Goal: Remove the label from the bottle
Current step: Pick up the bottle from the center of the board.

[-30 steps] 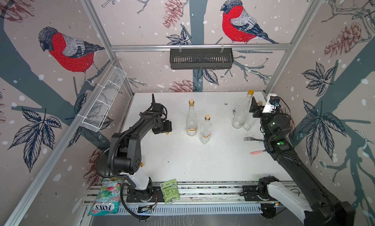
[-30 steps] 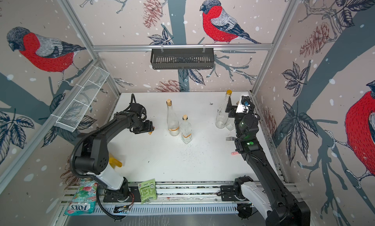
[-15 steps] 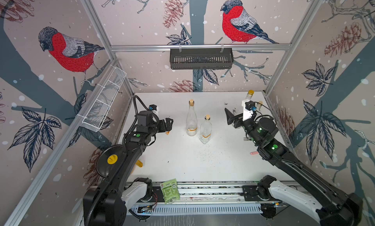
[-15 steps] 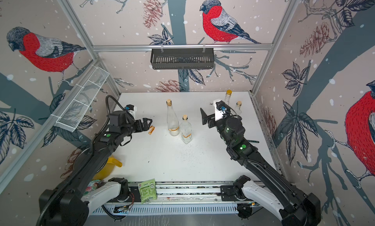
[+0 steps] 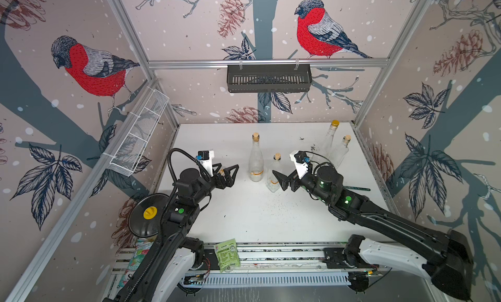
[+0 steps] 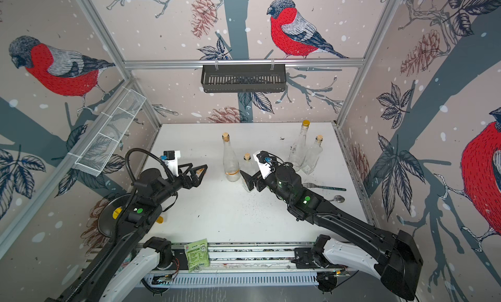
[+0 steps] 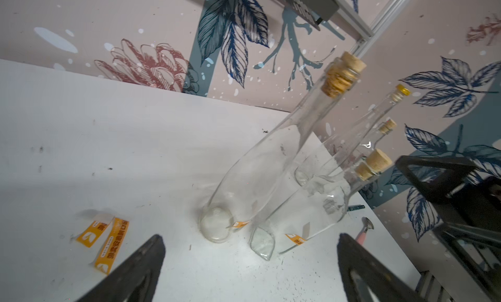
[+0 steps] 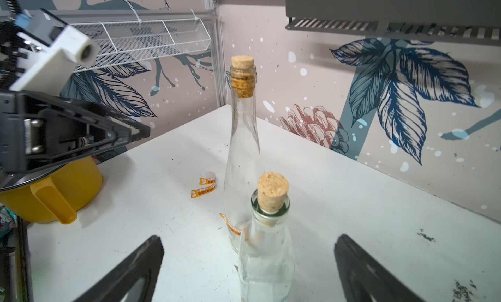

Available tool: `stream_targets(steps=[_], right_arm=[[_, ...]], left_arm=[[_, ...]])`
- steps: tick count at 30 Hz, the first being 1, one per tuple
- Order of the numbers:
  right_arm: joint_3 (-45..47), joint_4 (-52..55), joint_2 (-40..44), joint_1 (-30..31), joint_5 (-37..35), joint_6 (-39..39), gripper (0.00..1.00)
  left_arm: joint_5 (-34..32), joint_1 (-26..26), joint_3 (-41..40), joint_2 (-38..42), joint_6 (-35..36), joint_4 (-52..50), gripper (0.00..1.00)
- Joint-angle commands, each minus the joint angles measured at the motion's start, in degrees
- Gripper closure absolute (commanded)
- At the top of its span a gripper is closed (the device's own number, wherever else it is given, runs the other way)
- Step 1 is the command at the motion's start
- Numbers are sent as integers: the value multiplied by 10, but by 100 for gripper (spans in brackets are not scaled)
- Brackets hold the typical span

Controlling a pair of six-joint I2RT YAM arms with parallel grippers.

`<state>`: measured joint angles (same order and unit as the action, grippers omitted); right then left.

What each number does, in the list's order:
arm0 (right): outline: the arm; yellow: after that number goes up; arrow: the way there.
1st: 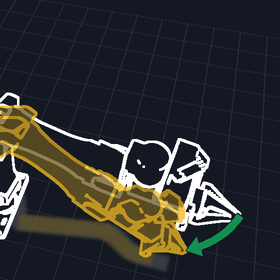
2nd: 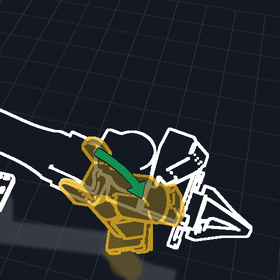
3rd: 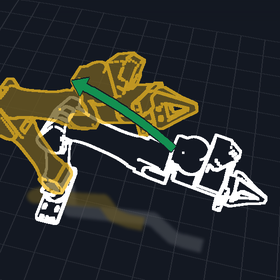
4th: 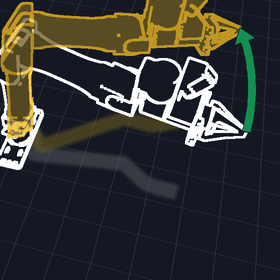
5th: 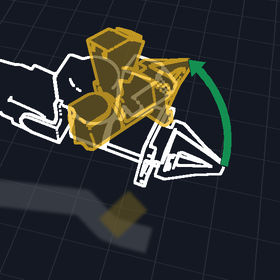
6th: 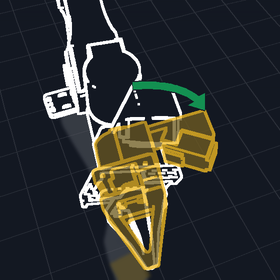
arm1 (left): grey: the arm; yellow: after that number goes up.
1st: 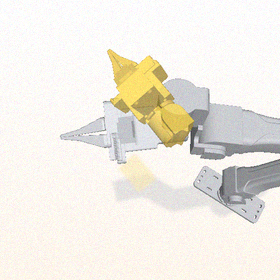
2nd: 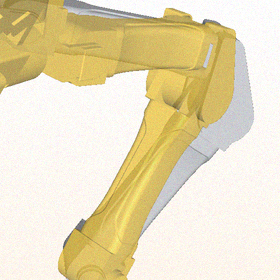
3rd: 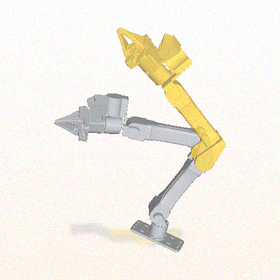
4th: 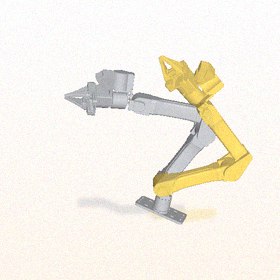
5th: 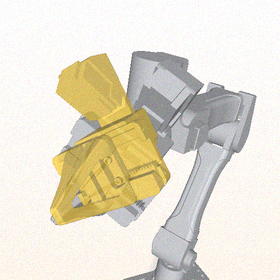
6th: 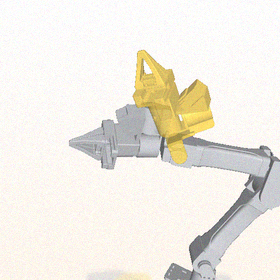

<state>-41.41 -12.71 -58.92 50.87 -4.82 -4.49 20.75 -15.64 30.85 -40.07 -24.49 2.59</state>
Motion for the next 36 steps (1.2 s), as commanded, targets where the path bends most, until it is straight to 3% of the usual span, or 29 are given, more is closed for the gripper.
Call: stream_targets(steps=[1, 12, 20, 36], right_arm=[[-7, -37, -21, 4, -23, -23, 0], [-57, -45, -112, 8, -106, -77, 1], [-58, -84, -152, 5, -126, -89, 4], [-24, -136, -142, -2, -123, -79, 45]], left_arm=[[-26, -28, -32, 16, -20, 99, 2], [-20, -44, -54, 15, -15, 134, 1], [-30, -63, -54, 37, -3, 116, 2], [-38, -185, -40, -3, 64, 118, 2]])
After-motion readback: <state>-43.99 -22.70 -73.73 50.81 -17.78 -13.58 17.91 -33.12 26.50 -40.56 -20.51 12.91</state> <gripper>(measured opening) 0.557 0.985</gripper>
